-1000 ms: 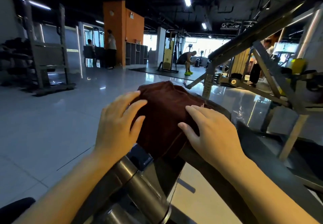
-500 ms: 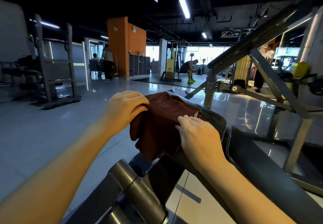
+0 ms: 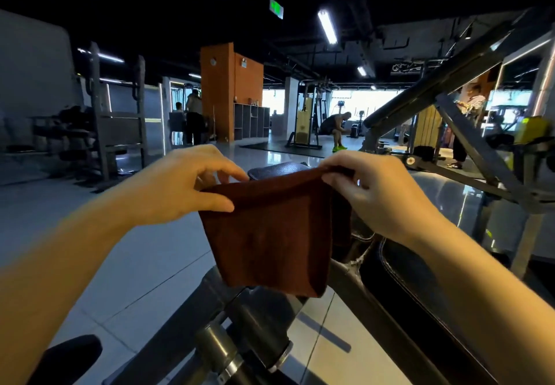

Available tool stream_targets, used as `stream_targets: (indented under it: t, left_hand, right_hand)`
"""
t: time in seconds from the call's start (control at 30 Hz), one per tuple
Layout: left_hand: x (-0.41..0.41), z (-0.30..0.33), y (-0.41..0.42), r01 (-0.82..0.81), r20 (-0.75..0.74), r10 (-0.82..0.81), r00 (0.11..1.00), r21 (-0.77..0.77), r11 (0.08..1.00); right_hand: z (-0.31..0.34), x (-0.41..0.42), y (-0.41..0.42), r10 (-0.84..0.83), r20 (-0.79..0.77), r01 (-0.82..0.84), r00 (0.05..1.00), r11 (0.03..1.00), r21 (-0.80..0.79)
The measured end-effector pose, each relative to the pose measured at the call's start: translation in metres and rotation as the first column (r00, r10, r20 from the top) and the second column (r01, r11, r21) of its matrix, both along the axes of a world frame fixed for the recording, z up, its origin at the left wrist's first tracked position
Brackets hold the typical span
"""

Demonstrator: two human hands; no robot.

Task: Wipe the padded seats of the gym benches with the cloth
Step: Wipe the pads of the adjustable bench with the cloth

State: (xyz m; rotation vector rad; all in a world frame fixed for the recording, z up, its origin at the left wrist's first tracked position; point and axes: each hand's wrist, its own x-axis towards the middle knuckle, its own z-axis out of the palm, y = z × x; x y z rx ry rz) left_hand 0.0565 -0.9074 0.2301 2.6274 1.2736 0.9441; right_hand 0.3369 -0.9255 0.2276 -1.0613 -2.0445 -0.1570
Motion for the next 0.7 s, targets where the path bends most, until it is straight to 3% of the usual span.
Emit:
stream_targets:
  t: [0.13, 0.27, 0.4, 0.5, 0.57, 0.6, 0.7]
  left_hand:
    - [0.005, 0.012, -0.007, -0.060, -0.087, 0.054, 0.995, -0.070, 0.996]
    - [0.007, 0.007, 0.000, -0.019, 0.220, 0.047, 0.974, -0.128, 0.992]
    - [-0.007, 0.004, -0.001, -0.252, 0.319, 0.177, 0.931, 0.211, 0.944]
    - [0.012, -0.018, -0.015, -0.205, 0.274, 0.100, 0.956, 0.390, 0.898]
    - [0.041, -0.043, -0.009, -0.155, 0.176, 0.083, 0.981, 0.444, 0.883]
    - [0.057, -0.054, 0.000, -0.152, 0.161, 0.086, 0.983, 0.457, 0.876]
    - [0.089, -0.079, 0.031, -0.099, 0.187, 0.048, 0.981, 0.274, 0.957]
  right_hand:
    - [0.024, 0.007, 0.002, 0.007, 0.037, -0.003, 0.999, 0.995, -0.099]
    - [0.036, 0.006, 0.014, 0.037, -0.003, -0.036, 0.999, 0.975, -0.220]
    - [0.050, -0.026, 0.051, 0.113, -0.150, -0.152, 0.982, 0.947, -0.282]
    - [0.065, -0.058, 0.088, 0.197, -0.252, -0.268, 0.947, 0.919, -0.289]
    - [0.070, -0.076, 0.106, 0.243, -0.202, -0.302, 0.949, 0.888, -0.348]
    - [0.068, -0.082, 0.112, 0.241, -0.106, -0.263, 0.965, 0.889, -0.375]
    - [0.051, -0.078, 0.124, 0.117, 0.146, -0.065, 0.982, 0.944, -0.322]
